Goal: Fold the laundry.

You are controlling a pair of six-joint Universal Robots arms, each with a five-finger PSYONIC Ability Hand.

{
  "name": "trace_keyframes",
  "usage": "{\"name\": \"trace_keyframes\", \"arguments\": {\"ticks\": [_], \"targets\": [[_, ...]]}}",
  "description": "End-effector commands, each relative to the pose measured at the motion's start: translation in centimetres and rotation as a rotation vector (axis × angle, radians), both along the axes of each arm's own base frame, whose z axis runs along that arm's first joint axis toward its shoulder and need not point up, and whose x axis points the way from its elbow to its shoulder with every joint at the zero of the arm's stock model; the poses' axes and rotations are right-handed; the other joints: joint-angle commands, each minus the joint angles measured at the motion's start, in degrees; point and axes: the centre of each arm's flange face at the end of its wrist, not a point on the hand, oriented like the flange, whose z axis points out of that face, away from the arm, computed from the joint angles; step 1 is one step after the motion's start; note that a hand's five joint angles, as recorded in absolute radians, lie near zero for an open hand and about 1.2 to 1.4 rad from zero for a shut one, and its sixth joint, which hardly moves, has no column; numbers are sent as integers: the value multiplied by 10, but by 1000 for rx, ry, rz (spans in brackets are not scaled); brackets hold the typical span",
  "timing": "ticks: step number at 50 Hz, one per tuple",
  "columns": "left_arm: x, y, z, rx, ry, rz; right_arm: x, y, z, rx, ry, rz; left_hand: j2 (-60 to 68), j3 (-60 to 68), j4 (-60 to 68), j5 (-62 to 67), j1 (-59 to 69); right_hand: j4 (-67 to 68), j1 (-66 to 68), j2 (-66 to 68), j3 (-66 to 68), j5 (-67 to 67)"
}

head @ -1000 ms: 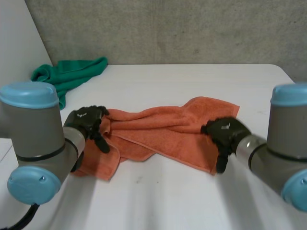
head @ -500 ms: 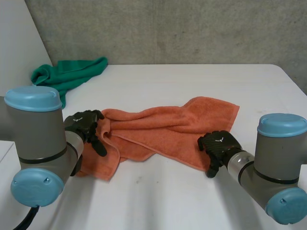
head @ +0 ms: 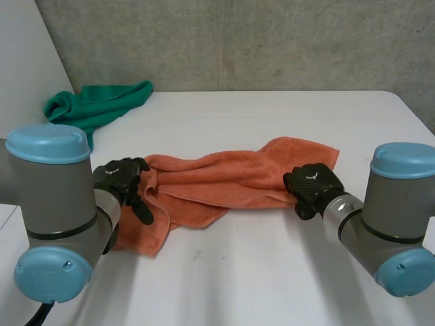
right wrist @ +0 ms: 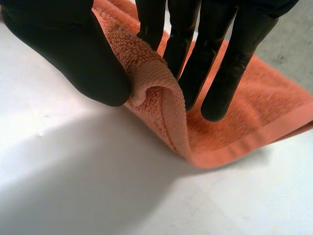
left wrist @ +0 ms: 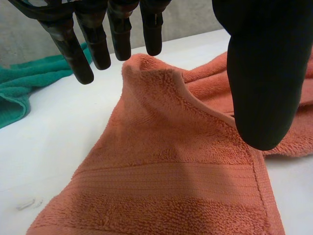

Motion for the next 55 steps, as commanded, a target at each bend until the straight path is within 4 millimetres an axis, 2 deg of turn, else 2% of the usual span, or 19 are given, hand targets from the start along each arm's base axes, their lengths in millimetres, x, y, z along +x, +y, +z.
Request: {"name": "trace_keyframes", "arguments": {"ticks": [1,6,10,24,29,35,43,49,53,55], "targets": [[-1,-4,1,-10,11,12,-8,5,39,-137,67,24,40,49,41,41,43,121,247,128,129,136],[-5,-12,-5,-5,15,17,-25,2,65,-223,109,-9,51,61,53,53,54,121,247,128,129,136],[-12,-16,-14,19,41,21,-32,2,77,-261,107,-28,51,61,53,53,54,121,247,128,129,136],[-25,-26,-31,50,110,54,-40,2,76,-268,134,-38,80,89,81,81,83,121,247,128,129,136],[-21,-35,-38,30,62,125,-50,-10,79,-281,135,-81,150,160,152,152,153,121,247,128,129,136],[-19,-40,-38,7,25,145,-61,-22,86,-305,134,-125,174,183,176,175,177,121,247,128,129,136],[-18,-51,-32,-22,23,151,-62,-24,90,-319,133,-130,206,215,207,207,209,121,247,128,129,136],[-16,-52,-35,-11,16,155,-66,-28,93,-332,131,-144,233,242,234,234,236,121,247,128,129,136],[-16,-52,-37,-7,7,150,-69,-32,94,-337,132,-157,392,402,394,394,395,121,247,128,129,136],[-16,-52,-39,-8,-12,142,-70,-32,96,-342,129,-159,552,561,553,553,555,121,247,128,129,136]]}}
